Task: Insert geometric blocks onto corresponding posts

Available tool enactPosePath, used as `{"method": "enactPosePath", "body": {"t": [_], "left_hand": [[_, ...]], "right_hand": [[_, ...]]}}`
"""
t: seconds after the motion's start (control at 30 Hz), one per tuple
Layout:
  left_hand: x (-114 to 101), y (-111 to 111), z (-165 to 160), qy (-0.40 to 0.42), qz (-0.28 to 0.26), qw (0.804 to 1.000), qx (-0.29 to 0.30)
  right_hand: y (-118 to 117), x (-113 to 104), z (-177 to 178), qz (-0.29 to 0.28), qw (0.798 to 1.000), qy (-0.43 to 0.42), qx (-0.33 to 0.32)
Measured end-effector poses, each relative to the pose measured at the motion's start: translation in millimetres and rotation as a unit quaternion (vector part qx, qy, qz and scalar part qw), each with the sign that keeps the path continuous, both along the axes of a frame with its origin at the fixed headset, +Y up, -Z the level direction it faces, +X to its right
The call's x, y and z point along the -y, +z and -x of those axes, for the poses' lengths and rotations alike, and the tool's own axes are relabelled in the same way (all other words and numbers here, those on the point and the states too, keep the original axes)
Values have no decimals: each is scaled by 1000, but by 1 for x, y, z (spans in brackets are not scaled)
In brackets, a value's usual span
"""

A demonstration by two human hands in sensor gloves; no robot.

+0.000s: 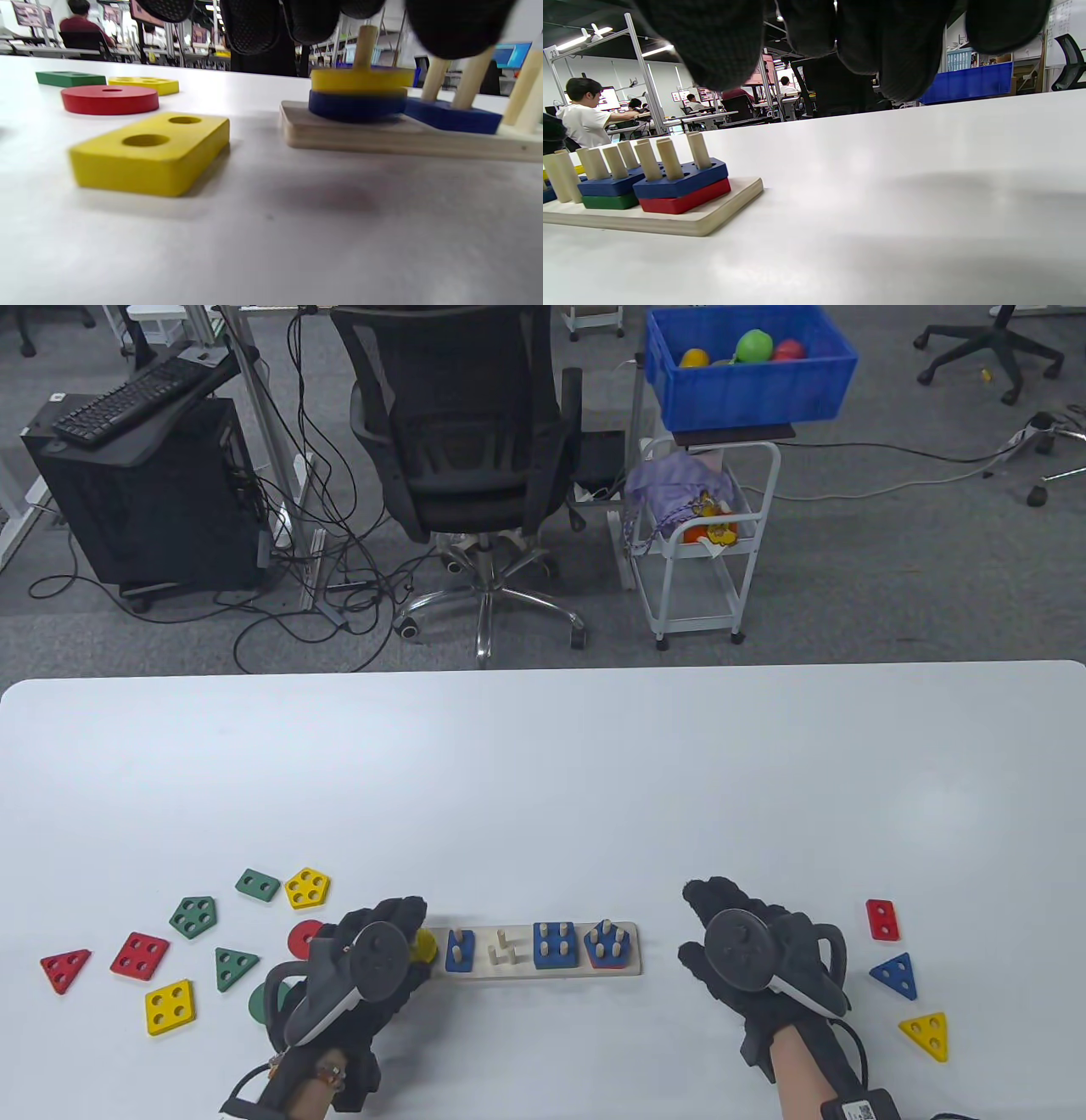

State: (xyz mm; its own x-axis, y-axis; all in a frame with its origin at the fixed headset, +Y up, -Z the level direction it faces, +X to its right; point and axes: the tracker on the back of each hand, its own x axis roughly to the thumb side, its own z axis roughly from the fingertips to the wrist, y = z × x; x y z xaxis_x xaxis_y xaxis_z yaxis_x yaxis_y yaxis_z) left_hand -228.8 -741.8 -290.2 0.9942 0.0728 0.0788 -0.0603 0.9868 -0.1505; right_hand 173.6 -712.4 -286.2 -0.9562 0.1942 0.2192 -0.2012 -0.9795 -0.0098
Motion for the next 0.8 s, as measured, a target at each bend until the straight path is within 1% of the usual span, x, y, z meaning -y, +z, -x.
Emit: {"method": "enactPosePath", "body": {"t": [0.1,0.17,0.23,0.33,0.4,0.43,0.47,0.5,0.53,0.6,0.63,0.67,0.7,0.8], "left_hand": [[-9,1,9,15,-7,1000,-13],[-17,2,26,51,-28,997,-44],[-21,2,42,66,-44,994,-70],[-23,2,62,53,-55,992,-100],[-22,0,69,52,-55,991,-115],[-22,0,70,53,-55,990,-116],[-21,0,71,54,-53,990,-117],[-21,0,71,55,-52,990,-117],[-21,0,71,54,-52,990,-116],[-22,0,69,51,-51,991,-113],[-21,0,68,50,-51,991,-111],[-21,0,68,49,-50,991,-111],[-20,0,67,47,-47,992,-110],[-18,-1,67,42,-39,992,-110]], "right_hand": [[0,-5,-8,0,1000,-9,20],[1,-12,-22,-9,998,-24,60],[3,-18,-38,-7,994,-37,101],[7,-22,-68,21,983,-53,173],[11,-22,-88,39,973,-65,218],[12,-22,-93,44,970,-67,229],[14,-20,-105,55,962,-66,257],[17,-18,-118,64,950,-61,301],[19,-16,-126,67,942,-62,323],[24,-10,-144,87,912,-78,393],[26,-7,-150,103,899,-82,417],[28,-5,-154,121,889,-78,435],[30,1,-162,159,872,-56,460],[32,15,-172,226,840,2,493]]}}
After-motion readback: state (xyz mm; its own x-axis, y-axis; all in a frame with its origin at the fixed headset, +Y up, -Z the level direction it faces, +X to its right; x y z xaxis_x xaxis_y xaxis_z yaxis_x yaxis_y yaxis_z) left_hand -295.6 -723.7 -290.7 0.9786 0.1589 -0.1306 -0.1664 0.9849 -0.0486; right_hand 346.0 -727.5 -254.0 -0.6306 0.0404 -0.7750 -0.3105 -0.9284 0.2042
